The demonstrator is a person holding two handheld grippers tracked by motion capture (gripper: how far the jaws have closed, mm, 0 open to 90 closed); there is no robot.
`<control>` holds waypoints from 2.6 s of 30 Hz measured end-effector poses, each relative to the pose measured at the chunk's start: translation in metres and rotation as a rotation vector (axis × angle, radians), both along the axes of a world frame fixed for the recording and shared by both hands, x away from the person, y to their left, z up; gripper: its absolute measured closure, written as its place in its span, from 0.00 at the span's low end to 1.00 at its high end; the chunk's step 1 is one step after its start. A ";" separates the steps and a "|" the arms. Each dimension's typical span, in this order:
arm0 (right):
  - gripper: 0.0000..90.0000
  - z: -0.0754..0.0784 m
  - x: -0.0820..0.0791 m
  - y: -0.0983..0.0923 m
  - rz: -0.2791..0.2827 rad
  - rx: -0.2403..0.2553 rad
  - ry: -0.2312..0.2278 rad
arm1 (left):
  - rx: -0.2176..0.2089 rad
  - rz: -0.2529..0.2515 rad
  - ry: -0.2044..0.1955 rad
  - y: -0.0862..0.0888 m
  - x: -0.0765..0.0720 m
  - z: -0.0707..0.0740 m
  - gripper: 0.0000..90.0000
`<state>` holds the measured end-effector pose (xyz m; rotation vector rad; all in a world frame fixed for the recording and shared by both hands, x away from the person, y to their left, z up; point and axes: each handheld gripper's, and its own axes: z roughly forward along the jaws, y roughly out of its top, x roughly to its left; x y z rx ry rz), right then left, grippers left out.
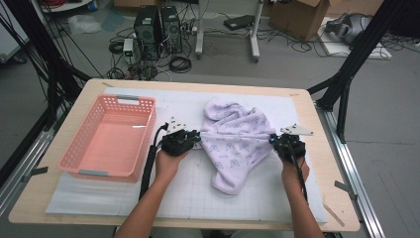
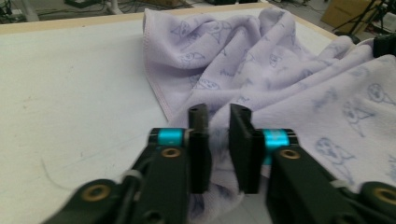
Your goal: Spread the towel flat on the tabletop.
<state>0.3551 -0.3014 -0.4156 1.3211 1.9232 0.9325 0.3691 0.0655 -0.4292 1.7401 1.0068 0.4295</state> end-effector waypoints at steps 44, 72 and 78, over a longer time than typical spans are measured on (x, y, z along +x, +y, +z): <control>0.65 -0.004 -0.066 -0.061 0.031 0.169 0.051 | 0.194 -0.396 0.100 -0.082 -0.039 -0.010 0.91; 0.79 -0.030 -0.066 0.027 0.258 0.056 0.192 | 0.062 -0.191 0.063 0.043 -0.066 -0.003 0.92; 0.93 -0.032 -0.068 0.017 0.256 0.103 0.193 | 0.059 -0.188 0.065 0.044 -0.067 -0.005 0.92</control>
